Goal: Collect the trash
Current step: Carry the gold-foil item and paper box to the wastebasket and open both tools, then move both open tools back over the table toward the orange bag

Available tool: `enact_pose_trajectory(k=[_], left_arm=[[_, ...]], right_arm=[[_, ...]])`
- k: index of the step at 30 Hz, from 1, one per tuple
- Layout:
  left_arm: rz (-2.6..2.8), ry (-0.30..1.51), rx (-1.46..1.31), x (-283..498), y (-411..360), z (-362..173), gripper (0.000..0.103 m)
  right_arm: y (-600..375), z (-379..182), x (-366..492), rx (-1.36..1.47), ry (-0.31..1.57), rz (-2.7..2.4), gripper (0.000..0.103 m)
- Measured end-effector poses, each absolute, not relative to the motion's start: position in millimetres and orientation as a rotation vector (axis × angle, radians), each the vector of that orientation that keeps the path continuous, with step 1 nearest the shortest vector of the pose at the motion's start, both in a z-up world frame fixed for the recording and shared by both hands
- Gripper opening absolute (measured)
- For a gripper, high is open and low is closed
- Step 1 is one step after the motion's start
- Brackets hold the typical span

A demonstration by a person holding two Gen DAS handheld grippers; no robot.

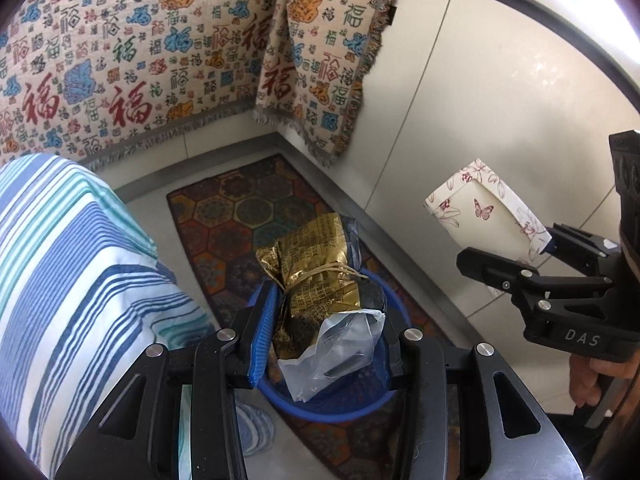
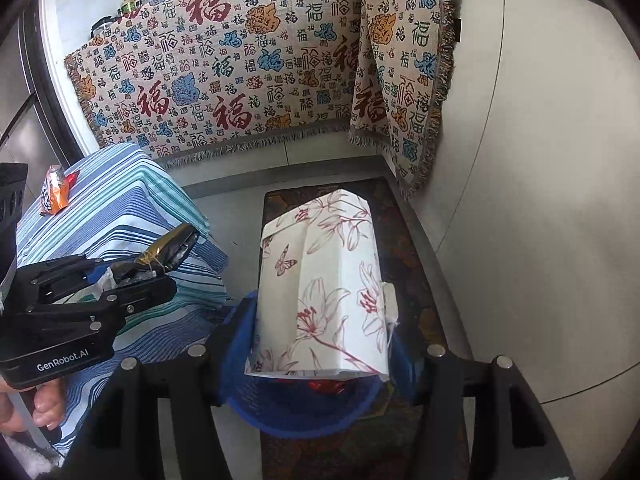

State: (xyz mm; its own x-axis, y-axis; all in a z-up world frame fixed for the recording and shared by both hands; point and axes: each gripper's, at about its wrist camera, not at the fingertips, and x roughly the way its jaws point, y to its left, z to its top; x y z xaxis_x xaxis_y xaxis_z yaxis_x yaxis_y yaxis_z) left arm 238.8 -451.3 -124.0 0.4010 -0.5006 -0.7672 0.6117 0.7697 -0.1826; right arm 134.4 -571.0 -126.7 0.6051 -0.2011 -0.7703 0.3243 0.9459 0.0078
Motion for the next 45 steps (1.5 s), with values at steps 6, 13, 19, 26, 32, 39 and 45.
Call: enact_pose_trajectory(k=[6,13,19,26,32,39,45], left_arm=[[-0.728,0.926,0.151,241,-461,-131,0.043],[-0.739,0.897,0.154,244,-471,-133,0.073],[-0.743,0.896,0.146,248,-474,-133,0.073],[-0.707,0.882,0.129,241,-456,-119,0.073],[-0.623,0.857,0.088,221,-398,-92,0.079],[-0.410,0.846,0.038,207,-284,-78,0.088],[-0.186,0.896,0.005,225,-191,-101,0.089]], right_arm=[[-575,-135,136,0.135,0.887,-0.298,0.063],[-591,-144,134,0.167,0.882,-0.311,0.069],[-598,-140,131,0.178,0.858,-0.323,0.069],[-590,-128,133,0.158,0.828,-0.314,0.069],[-560,-114,144,0.107,0.803,-0.271,0.070],[-480,-100,176,0.024,0.770,-0.129,0.070],[-390,-109,212,-0.064,0.788,0.024,0.070]])
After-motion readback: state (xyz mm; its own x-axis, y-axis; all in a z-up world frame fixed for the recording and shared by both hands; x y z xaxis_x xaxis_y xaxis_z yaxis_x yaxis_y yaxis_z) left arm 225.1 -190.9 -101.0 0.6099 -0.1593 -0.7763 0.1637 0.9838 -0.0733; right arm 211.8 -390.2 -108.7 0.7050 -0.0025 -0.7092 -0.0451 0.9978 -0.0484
